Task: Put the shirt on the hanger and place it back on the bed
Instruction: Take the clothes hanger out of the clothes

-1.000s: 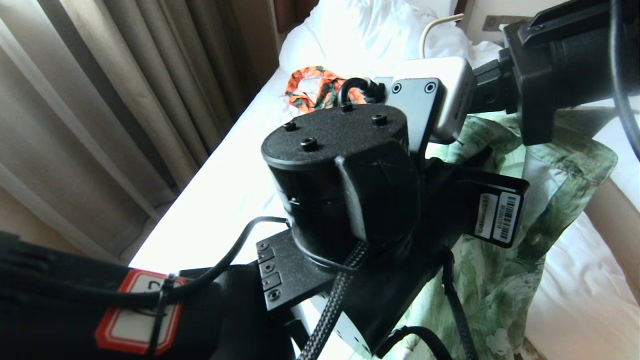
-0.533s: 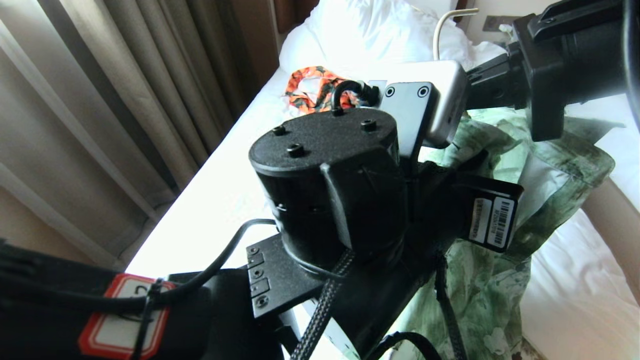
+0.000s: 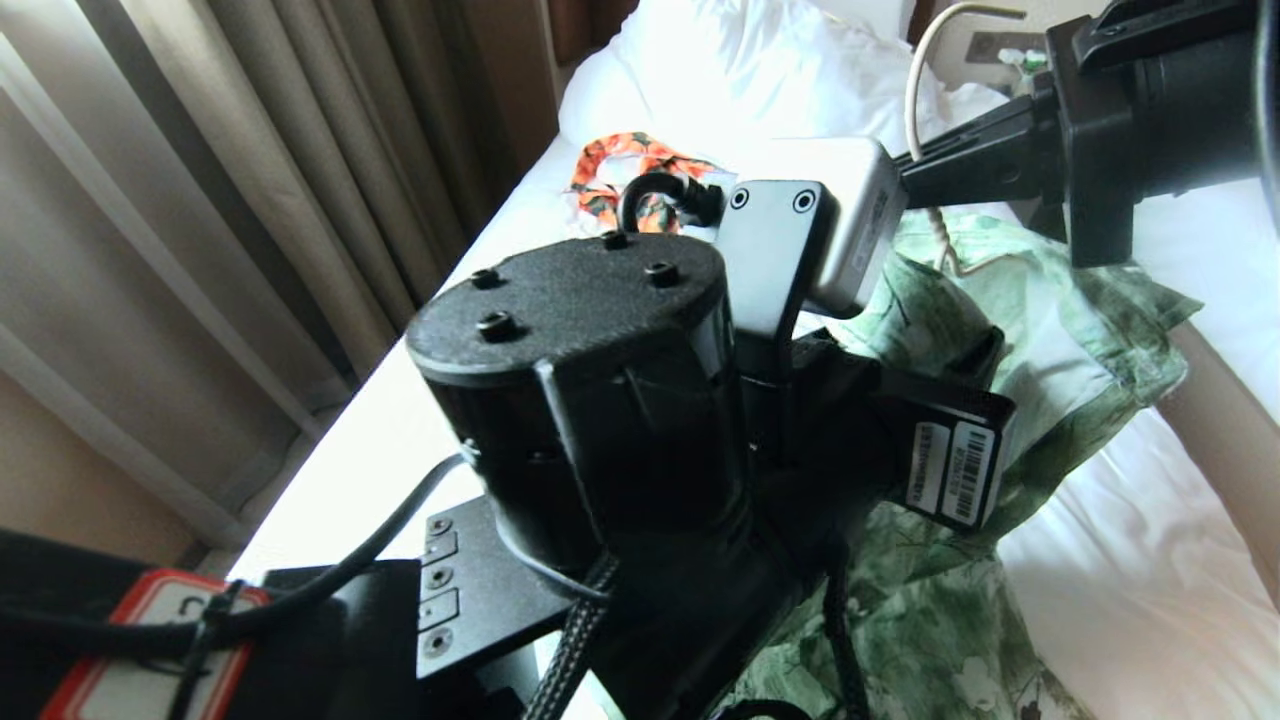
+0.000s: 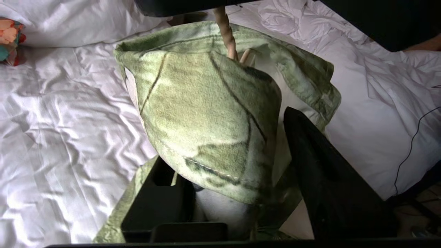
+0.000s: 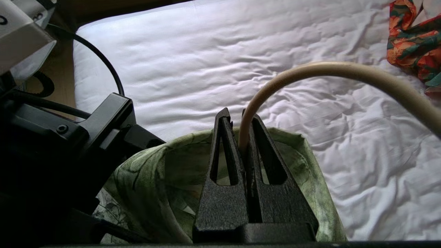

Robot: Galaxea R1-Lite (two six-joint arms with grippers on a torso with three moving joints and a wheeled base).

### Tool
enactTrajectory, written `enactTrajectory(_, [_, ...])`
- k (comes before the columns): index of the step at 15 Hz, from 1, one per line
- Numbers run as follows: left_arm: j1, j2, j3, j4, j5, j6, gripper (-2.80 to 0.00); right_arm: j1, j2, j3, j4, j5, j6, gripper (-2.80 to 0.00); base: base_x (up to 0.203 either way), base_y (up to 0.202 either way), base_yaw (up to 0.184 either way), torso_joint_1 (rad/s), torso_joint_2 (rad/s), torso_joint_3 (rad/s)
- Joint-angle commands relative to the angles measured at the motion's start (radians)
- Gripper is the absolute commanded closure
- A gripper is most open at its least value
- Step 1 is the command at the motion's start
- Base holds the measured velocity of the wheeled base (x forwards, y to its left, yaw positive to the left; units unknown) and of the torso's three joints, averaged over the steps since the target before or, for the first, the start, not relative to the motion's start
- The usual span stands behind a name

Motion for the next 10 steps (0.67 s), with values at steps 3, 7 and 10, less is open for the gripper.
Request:
enactTrajectory(3, [0.001, -0.07, 0.057, -0.003, 0.002, 0.003, -2.8, -0.006, -0.003, 0.0, 0.004, 0.0, -0.002, 0.0, 0.0, 0.0, 0.0, 0.0, 0.0, 0.0])
enactTrajectory(7, [0.024, -0.098, 0.13, -0.005, 0.005, 0.004, -2.8, -0.03, -0.01, 0.0, -0.003, -0.026, -0.001, 0.0, 0.0, 0.0, 0.0, 0.0, 0.0, 0.0])
enactTrajectory(10, [0.093, -0.11, 0.141, -0.005, 0.006, 0.004, -2.8, -0.041, -0.02, 0.0, -0.003, -0.026, 0.001, 0.0, 0.0, 0.0, 0.0, 0.0, 0.0, 0.0])
